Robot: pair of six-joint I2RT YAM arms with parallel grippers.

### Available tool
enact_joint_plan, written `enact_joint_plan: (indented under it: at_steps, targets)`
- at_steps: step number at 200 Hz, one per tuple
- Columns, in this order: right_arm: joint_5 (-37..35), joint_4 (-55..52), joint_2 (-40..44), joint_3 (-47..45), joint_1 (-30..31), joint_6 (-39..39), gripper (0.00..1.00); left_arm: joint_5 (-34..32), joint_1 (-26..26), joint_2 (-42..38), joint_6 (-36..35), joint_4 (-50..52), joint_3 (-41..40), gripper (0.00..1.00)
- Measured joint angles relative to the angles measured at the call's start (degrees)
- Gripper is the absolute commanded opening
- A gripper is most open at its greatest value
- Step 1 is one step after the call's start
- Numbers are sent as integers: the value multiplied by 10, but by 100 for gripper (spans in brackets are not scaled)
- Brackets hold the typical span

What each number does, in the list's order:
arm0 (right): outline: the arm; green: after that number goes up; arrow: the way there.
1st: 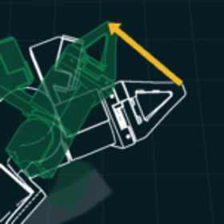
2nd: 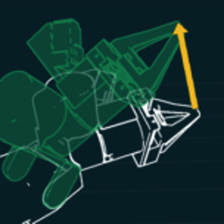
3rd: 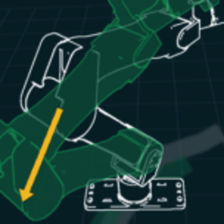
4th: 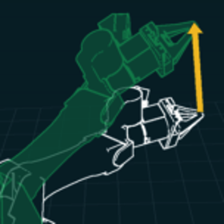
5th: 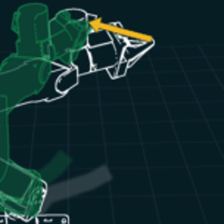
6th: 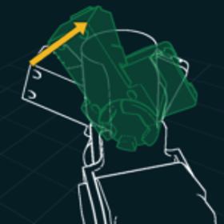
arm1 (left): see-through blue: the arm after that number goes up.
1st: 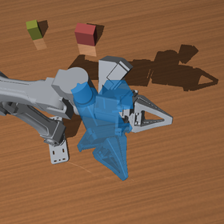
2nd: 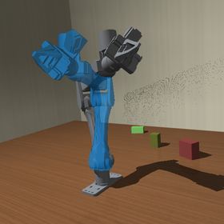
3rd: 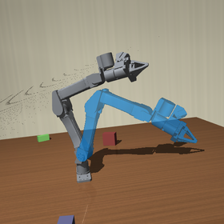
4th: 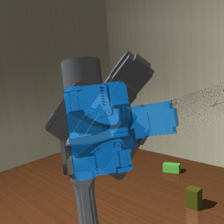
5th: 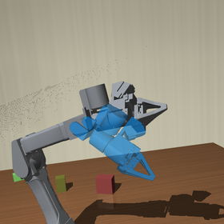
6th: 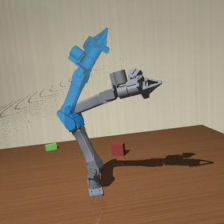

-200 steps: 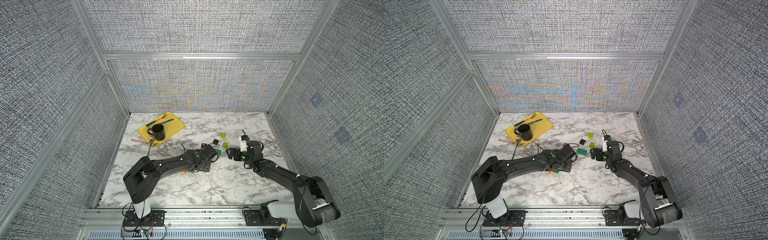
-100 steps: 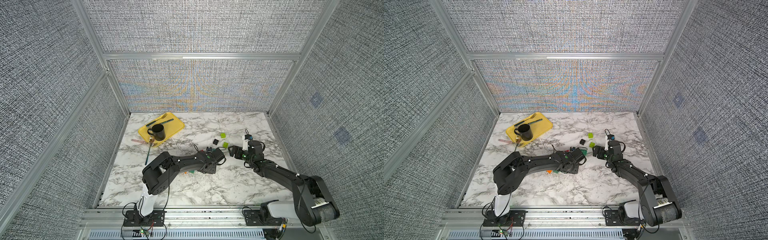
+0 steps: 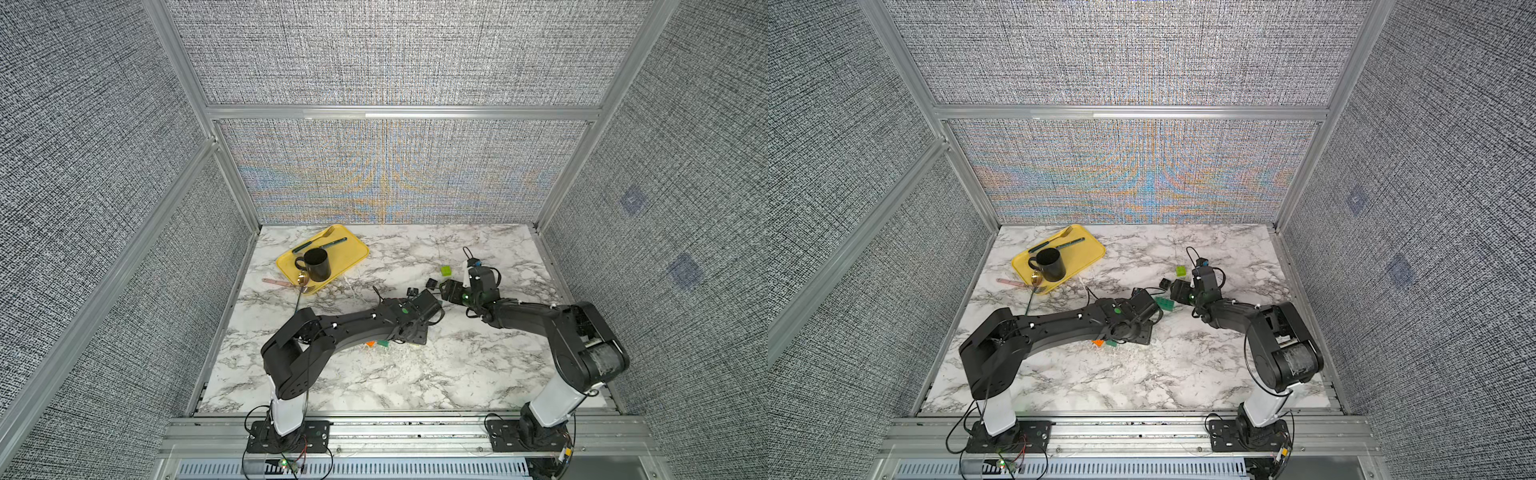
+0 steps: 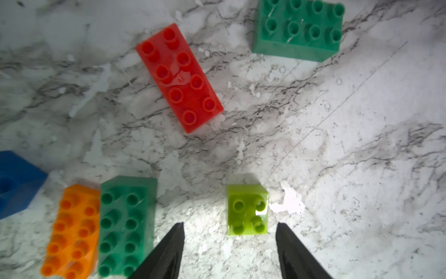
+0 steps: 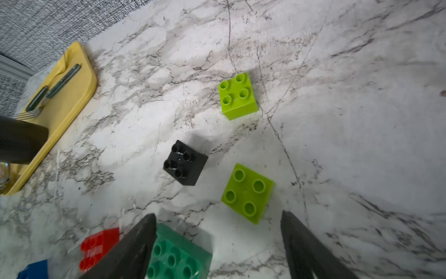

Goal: Assemble a carrot with lego
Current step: Place the lego brick at the center of the board, then pick up the lego brick from the center of the board.

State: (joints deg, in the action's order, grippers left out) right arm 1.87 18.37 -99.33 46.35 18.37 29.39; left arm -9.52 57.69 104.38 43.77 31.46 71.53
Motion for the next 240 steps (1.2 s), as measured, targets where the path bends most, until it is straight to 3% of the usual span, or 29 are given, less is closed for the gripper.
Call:
enact_joint_plan:
  at_steps: [34,90,141,169,213,240]
  targets:
    - [-54,-3,-48,42,11,4,75,-23,-10,-42,-14,3,-24,65]
    - [-94,-24,-82,64,14,9,53,-48,-12,-64,-30,4,-29,66]
    - [-119,-25,-92,68,24,14,47,-55,-15,-64,-35,5,-29,66]
    - [-128,-23,-93,67,26,15,37,-56,-17,-68,-37,7,-32,66]
    - [-118,-49,-27,39,26,-22,30,-63,-41,-108,-46,12,-52,66]
    - [-47,-69,35,36,27,-103,28,-68,-74,-159,-63,13,-77,66]
